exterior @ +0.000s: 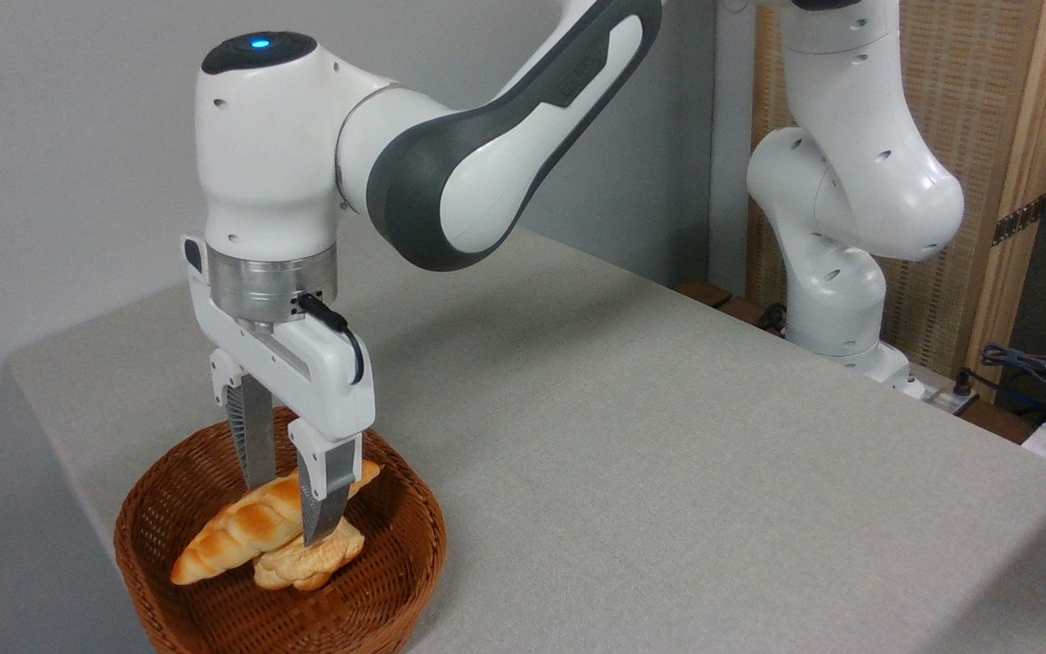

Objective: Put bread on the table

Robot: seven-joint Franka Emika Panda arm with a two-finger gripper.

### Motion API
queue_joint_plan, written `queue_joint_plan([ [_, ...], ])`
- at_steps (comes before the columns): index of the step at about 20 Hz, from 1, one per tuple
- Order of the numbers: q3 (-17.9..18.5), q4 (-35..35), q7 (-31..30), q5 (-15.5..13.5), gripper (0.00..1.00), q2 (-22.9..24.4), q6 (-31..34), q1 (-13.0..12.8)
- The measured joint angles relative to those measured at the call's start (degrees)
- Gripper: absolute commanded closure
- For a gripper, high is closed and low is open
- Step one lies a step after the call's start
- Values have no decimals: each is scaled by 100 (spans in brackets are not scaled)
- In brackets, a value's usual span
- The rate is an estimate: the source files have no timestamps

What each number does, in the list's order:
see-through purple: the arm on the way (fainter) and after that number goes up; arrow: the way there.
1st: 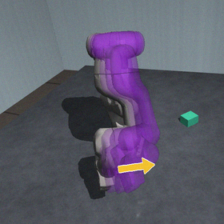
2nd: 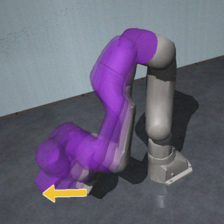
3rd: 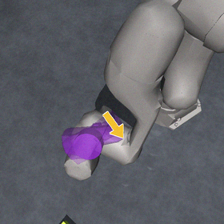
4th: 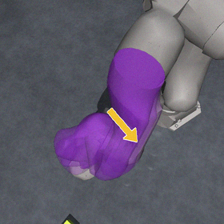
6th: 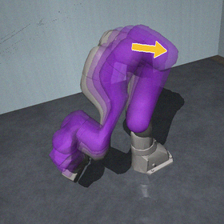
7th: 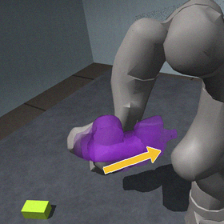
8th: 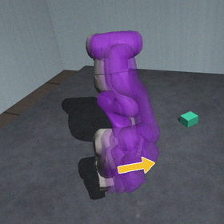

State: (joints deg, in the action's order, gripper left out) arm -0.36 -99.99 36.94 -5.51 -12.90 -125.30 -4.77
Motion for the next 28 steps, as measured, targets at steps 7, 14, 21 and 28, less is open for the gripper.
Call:
queue_joint_plan([
  [7,-10,0,3,0,72,-27,0,-22],
  [14,-9,6,32,0,72,-30,0,-21],
  [21,24,43,15,-45,72,36,29,9],
  [28,87,53,17,-206,69,666,934,161],
])
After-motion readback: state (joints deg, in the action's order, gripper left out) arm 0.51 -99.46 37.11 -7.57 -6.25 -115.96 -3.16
